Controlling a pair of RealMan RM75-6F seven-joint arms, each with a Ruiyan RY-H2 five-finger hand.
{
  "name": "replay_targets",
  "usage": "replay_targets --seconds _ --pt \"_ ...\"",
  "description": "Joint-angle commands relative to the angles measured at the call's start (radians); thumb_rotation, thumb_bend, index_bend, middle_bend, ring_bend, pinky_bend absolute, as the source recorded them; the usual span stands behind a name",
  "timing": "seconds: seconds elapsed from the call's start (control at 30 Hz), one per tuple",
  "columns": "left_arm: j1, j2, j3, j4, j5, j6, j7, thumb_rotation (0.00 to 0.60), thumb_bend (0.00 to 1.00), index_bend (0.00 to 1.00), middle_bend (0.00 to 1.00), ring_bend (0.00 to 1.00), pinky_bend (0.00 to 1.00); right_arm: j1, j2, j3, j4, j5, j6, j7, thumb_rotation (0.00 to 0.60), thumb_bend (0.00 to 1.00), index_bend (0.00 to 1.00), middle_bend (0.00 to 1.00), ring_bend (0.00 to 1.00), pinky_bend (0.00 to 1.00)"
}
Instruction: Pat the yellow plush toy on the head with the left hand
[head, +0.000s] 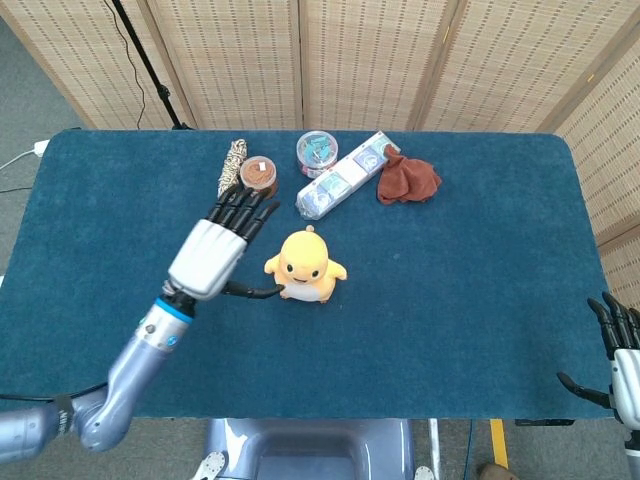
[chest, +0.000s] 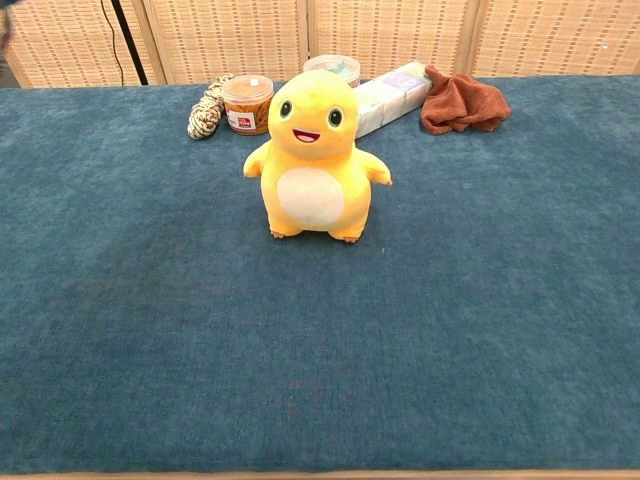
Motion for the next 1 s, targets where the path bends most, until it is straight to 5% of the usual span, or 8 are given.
replay_targets --seconds 0.03,0.4,1.0 --pt "-0.107 -0.116 -0.032 0.114 -0.097 -0.069 0.042 0.011 0.0 0.0 0.0 0.0 0.0 0.003 0.004 0.005 0.007 0.014 -0.01 0.012 0.6 0.0 0.0 0.0 0.0 0.0" --pt "-0.256 -0.275 -0.027 0.348 -0.259 -0.139 0.06 0.011 0.0 0.0 0.0 0.0 0.0 0.012 0.012 0.021 0.02 0.066 -0.047 0.052 0.6 0.0 0.0 0.0 0.0 0.0" --pt "-0.323 -0.38 0.037 0.59 -0.227 -0.212 -0.109 0.012 0.0 0.0 0.0 0.0 0.0 0.018 0.015 0.02 0.025 0.065 -0.061 0.07 0.6 0.0 0.0 0.0 0.0 0.0"
